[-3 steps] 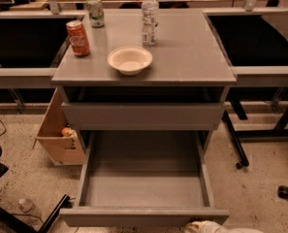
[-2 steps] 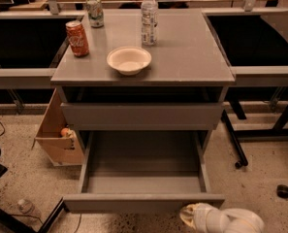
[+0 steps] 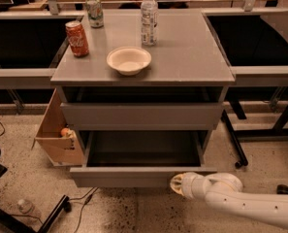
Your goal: Close middle drawer
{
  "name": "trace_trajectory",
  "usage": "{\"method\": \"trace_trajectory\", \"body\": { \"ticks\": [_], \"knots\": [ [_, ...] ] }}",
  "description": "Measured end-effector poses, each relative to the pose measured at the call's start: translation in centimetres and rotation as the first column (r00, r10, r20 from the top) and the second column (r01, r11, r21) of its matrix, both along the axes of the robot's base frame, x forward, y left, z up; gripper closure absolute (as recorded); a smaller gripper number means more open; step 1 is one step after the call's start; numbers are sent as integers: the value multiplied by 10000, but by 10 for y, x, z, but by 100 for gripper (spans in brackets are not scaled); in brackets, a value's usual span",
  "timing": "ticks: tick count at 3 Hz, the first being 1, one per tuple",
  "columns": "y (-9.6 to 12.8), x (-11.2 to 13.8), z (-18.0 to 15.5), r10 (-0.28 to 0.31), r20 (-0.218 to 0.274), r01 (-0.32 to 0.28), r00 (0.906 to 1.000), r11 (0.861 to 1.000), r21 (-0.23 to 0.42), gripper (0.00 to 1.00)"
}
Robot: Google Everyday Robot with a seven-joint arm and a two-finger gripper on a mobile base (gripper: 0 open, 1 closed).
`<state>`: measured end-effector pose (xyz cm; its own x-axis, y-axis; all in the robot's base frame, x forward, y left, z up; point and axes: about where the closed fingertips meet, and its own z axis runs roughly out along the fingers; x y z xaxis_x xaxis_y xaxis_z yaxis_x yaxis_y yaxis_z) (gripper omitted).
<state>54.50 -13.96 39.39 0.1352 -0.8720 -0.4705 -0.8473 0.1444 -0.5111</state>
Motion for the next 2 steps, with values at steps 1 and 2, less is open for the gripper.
{"method": "trace_trajectory", "body": {
  "ticks": [1, 2],
  "knots": [
    [9, 30, 10, -37, 113, 38, 9999, 9999, -104, 100],
    [12, 58, 20, -201, 127, 205, 9997, 9993, -328, 100]
  ]
}}
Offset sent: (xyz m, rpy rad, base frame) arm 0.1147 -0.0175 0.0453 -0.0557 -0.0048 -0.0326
